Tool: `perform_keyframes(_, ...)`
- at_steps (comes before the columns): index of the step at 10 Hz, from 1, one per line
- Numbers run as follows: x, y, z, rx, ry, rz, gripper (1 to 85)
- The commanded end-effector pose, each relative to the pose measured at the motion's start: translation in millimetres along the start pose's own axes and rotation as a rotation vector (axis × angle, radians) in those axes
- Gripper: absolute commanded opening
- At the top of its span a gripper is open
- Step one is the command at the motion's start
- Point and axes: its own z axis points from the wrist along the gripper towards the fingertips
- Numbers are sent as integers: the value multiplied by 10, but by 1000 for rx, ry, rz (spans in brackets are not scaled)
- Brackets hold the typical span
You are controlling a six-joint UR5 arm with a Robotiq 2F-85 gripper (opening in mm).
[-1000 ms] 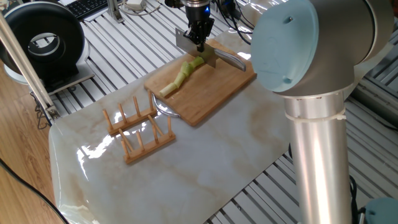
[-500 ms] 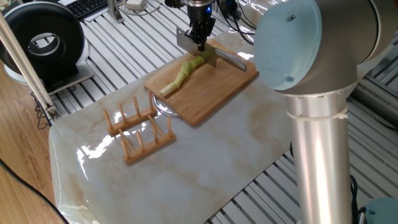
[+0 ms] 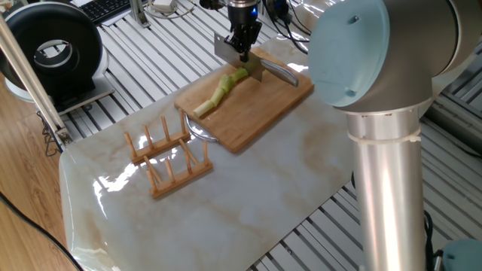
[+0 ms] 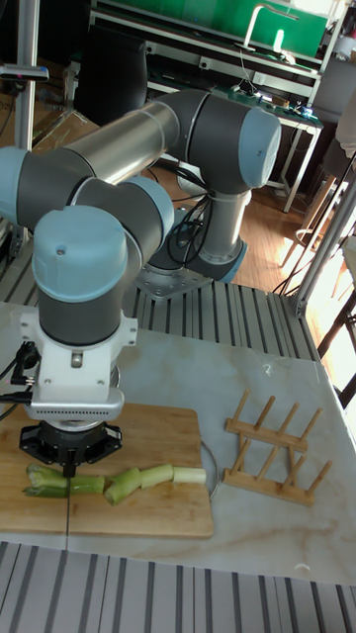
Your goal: Chop the scallions
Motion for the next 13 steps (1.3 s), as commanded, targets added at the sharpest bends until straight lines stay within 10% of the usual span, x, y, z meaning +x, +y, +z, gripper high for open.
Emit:
perform_keyframes(1,-46,41,12,-55,-39,-27,13)
perform_keyframes(13,57,7,-119,45,28,-7,13)
